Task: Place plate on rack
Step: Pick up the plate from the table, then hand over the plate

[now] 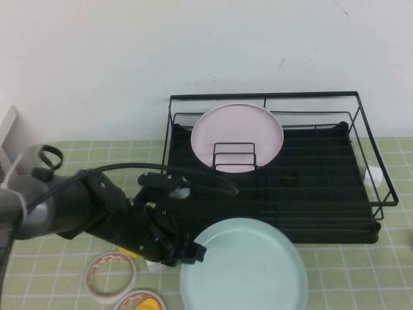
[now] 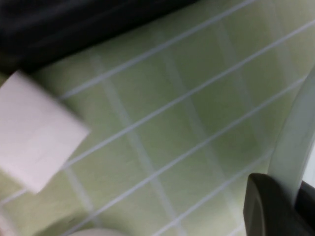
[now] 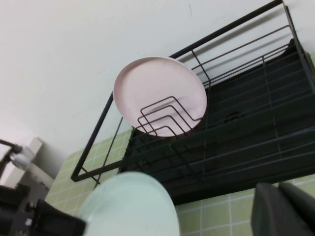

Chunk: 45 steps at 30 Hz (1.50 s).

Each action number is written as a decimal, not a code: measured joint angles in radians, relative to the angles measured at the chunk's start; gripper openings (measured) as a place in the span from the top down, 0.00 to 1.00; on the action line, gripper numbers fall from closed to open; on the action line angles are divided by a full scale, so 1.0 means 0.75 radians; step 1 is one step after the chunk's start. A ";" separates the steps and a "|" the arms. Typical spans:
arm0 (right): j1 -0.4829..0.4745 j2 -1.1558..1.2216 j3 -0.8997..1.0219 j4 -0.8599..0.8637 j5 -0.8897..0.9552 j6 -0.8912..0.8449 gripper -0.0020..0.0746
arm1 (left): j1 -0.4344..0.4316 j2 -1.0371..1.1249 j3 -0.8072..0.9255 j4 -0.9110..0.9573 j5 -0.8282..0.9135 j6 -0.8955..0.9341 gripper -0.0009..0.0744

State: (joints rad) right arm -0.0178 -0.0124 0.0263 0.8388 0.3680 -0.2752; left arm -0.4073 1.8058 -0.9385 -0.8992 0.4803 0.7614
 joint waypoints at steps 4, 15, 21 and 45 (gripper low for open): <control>0.000 0.000 0.000 0.047 0.000 0.000 0.98 | 0.000 -0.107 0.002 -0.133 0.039 0.139 0.98; 0.000 0.122 -0.110 0.217 0.104 -0.094 0.76 | 0.000 -0.425 0.006 -0.596 -0.064 0.756 0.98; 0.000 0.469 -0.357 0.300 0.158 -0.392 0.35 | 0.000 -0.525 0.013 -0.726 -0.078 0.946 0.98; 0.175 1.820 -1.040 1.004 0.847 -1.662 0.33 | 0.000 -0.710 0.021 -0.793 -0.081 0.979 0.98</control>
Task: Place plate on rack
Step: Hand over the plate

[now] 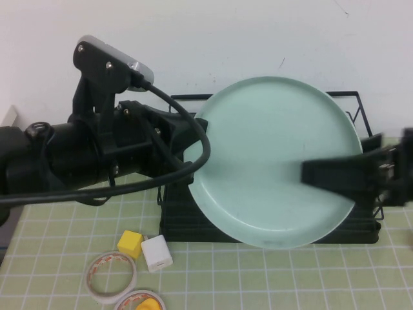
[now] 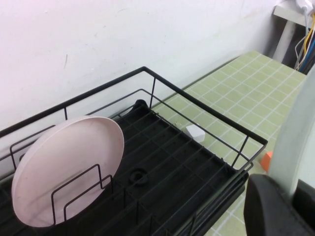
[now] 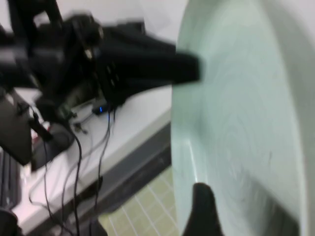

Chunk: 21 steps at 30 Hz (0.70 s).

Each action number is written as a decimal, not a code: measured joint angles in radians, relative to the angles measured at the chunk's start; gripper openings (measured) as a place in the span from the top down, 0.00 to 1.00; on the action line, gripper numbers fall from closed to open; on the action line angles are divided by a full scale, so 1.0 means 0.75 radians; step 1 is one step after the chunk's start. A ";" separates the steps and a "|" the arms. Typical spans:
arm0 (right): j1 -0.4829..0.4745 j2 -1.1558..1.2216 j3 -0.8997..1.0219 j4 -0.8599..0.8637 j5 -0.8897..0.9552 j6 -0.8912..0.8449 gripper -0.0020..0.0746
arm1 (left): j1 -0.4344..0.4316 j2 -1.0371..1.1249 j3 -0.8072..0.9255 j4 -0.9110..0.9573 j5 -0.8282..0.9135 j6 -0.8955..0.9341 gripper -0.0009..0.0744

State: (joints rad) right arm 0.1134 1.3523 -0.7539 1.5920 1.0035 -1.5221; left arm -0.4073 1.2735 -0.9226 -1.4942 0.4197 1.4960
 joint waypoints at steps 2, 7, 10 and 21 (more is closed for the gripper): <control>0.049 0.035 0.000 0.000 -0.063 -0.016 0.37 | 0.000 0.000 0.002 0.000 0.000 0.000 0.98; 0.099 0.081 -0.001 0.025 -0.174 -0.098 0.67 | 0.000 0.000 0.002 0.000 -0.003 0.000 0.98; 0.106 0.082 -0.001 0.076 -0.180 -0.221 0.79 | 0.000 0.000 0.002 0.017 -0.019 -0.010 0.98; 0.106 0.091 -0.114 0.118 -0.425 -0.557 0.79 | 0.000 -0.006 0.002 0.088 -0.051 -0.159 0.34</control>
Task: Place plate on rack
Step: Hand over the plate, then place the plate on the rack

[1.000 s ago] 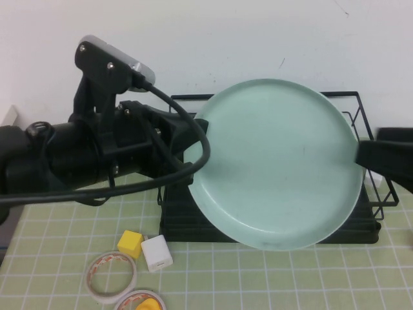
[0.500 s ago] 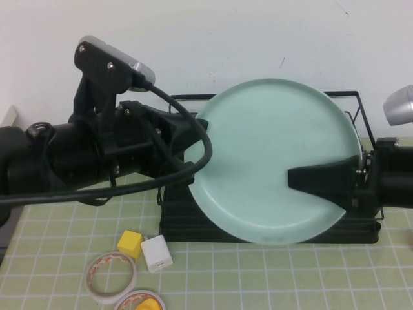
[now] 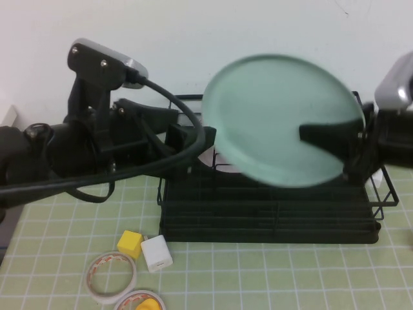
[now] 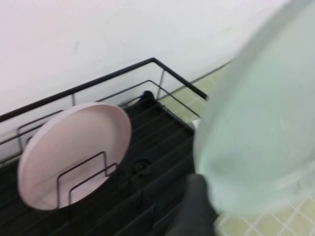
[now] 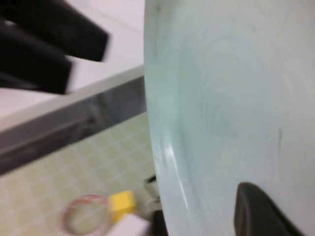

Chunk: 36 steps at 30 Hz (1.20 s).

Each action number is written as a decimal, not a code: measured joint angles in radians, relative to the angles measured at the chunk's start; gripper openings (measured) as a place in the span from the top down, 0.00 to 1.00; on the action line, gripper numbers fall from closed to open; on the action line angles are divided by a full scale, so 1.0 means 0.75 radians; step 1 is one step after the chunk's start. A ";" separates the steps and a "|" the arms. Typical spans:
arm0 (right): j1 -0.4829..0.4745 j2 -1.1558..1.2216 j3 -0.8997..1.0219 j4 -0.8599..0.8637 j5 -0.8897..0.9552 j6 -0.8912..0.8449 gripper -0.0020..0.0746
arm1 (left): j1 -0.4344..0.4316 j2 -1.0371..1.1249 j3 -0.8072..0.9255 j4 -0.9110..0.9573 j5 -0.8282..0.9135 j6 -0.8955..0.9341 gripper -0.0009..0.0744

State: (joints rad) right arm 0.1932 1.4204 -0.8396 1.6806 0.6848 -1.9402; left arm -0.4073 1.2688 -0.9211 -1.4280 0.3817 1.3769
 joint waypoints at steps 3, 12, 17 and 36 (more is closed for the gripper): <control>0.000 0.030 -0.076 0.000 -0.064 -0.071 0.79 | 0.011 -0.029 0.000 0.056 -0.024 -0.053 0.23; 0.000 0.324 -0.494 -0.387 -0.005 -0.071 0.79 | 0.151 -0.224 0.003 0.657 0.072 -0.766 0.44; -0.008 0.553 -0.815 -0.615 0.151 0.127 0.79 | 0.286 -0.341 0.003 1.208 0.370 -1.259 0.89; -0.040 1.409 -2.002 -1.124 0.550 0.725 0.79 | 0.342 -0.650 0.415 1.388 0.430 -1.495 0.99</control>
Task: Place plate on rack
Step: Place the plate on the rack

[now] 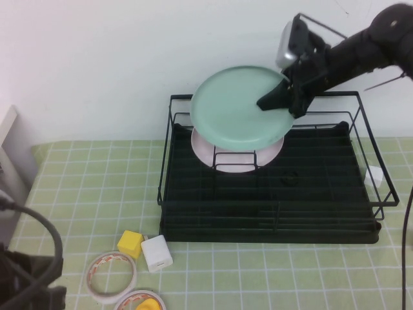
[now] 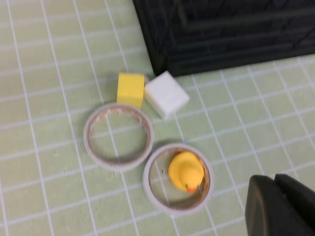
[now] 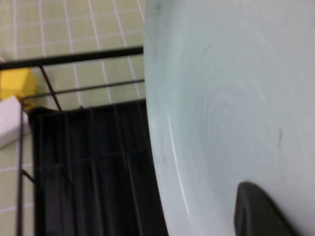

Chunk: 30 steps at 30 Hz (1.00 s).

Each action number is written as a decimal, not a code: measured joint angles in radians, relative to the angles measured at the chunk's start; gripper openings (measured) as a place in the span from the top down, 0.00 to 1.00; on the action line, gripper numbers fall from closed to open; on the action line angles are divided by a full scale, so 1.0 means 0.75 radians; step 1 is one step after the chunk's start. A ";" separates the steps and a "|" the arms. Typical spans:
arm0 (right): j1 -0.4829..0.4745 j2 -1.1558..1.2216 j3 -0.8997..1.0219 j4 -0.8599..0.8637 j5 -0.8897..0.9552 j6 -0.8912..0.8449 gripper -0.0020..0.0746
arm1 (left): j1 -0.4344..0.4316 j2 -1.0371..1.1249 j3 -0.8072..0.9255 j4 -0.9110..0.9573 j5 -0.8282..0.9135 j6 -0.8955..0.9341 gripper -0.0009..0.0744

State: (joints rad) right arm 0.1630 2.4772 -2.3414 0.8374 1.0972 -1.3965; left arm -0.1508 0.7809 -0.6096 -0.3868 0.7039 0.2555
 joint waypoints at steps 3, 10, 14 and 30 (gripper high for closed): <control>0.003 0.041 -0.012 -0.004 -0.032 -0.034 0.79 | 0.000 -0.003 0.025 -0.002 0.000 0.000 0.99; 0.029 0.057 -0.019 -0.022 -0.117 -0.154 0.79 | 0.000 -0.003 0.030 -0.010 -0.057 -0.001 0.99; 0.054 0.058 -0.019 -0.037 -0.175 -0.174 0.79 | 0.000 -0.003 0.030 -0.010 -0.068 0.011 0.99; 0.070 0.066 -0.019 -0.175 -0.115 -0.120 0.79 | 0.000 -0.003 0.030 -0.010 -0.084 0.033 0.99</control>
State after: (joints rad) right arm 0.2159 2.5265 -2.3555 0.7060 1.0108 -1.4862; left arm -0.1508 0.7789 -0.5870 -0.3943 0.6409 0.2806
